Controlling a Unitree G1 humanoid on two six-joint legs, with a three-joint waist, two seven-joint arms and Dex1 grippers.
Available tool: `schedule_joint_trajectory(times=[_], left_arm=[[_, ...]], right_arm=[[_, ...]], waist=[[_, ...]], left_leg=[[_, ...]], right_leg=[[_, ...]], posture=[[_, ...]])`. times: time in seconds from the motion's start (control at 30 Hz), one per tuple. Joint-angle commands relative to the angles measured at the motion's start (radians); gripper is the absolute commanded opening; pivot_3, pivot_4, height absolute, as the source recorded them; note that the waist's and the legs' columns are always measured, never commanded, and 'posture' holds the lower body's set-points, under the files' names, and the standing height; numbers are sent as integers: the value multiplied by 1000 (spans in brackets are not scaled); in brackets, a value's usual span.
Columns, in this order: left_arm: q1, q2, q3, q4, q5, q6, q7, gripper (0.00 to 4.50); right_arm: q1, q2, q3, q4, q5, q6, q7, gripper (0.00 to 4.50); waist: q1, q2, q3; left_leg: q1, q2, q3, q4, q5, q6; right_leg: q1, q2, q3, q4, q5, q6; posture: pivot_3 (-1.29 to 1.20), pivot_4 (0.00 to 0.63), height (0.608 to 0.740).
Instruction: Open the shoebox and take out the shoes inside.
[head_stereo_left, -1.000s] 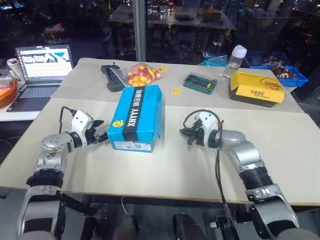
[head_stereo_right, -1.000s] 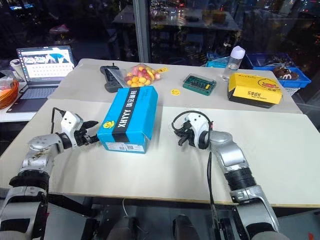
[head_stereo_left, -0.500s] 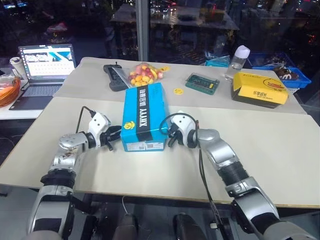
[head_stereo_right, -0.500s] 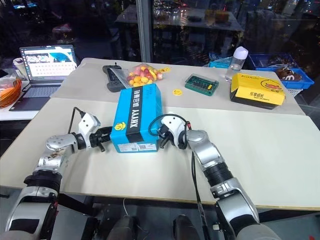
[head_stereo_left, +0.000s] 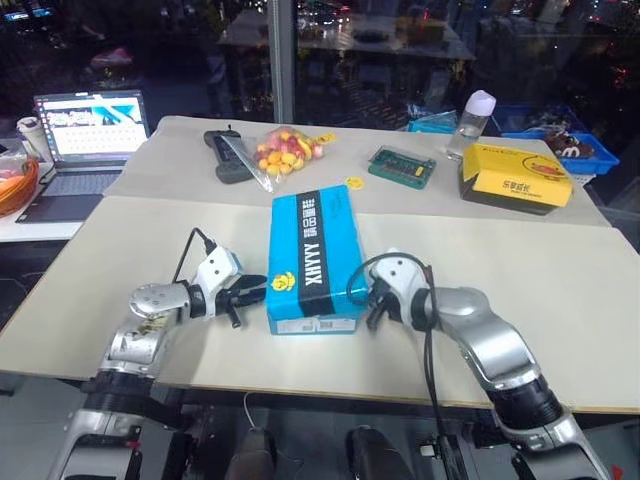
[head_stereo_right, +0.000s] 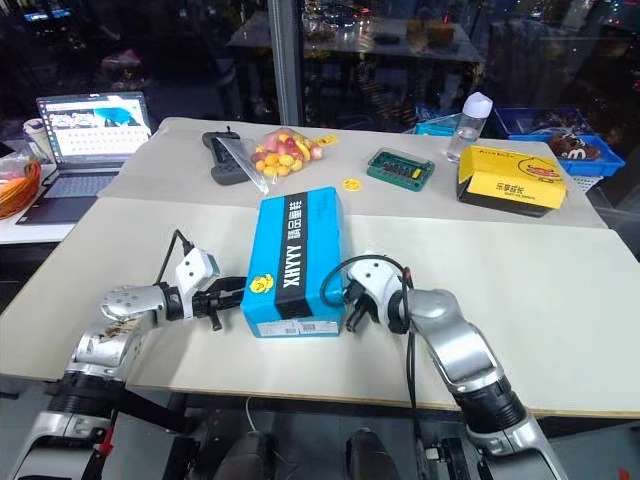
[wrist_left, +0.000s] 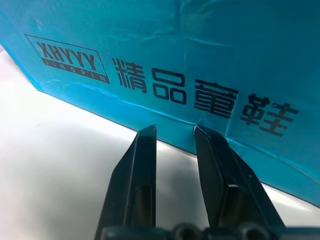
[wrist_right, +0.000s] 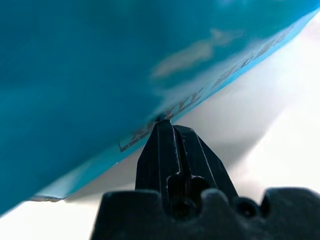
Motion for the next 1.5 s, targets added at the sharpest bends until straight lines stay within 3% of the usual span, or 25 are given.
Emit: schedule_joint_trajectory(times=[0.03,0.33,0.47,0.6,0.8,0.93,1.03,1.5], left_arm=[[1,7,3,-47,-30,-7,-13,1263],[90,96,187,-79,-137,5,-3,1263],[143,140,293,-208,-301,170,-17,1263],[324,212,437,-487,-524,358,-43,1263],[532,202,544,-712,-662,449,28,1263],[597,199,581,-767,-679,437,55,1263],[648,210,586,-781,-599,344,5,1263],[691,258,538,-669,-466,152,-141,1263]], right_arm=[[3,-5,12,-103,57,37,29,0],[22,-127,-19,-49,68,-16,89,0],[15,-195,-32,17,68,-84,129,0],[-26,-217,-41,121,72,-152,165,0],[-86,-181,-40,170,91,-176,175,0],[-117,-165,-34,154,99,-168,183,0],[-125,-168,-26,144,102,-167,201,0],[-209,-139,-55,115,184,-130,275,0]], waist=[[-1,0,0],[-2,0,0],[-1,0,0],[-6,0,0],[-9,0,1],[-5,0,1],[-3,1,1],[-7,2,2]], left_leg=[[0,0,0,0,0,0],[0,0,0,0,0,0],[0,0,0,0,0,0],[1,1,0,0,0,0],[2,2,1,0,0,0],[2,2,1,0,-2,-4],[3,2,1,0,-4,-7],[2,4,3,-1,-5,-7]], right_leg=[[0,0,0,0,0,0],[0,0,0,0,0,-1],[0,0,0,-1,0,-1],[0,-1,0,-2,0,-1],[0,0,0,-3,0,-1],[0,-1,-1,-4,0,-1],[-2,-1,-1,-6,0,-1],[-1,-1,-1,-8,1,-3]], posture=[[0,150,673],[0,150,673],[0,150,673],[0,150,673],[0,150,673],[0,150,673],[0,150,673],[0,150,673]])
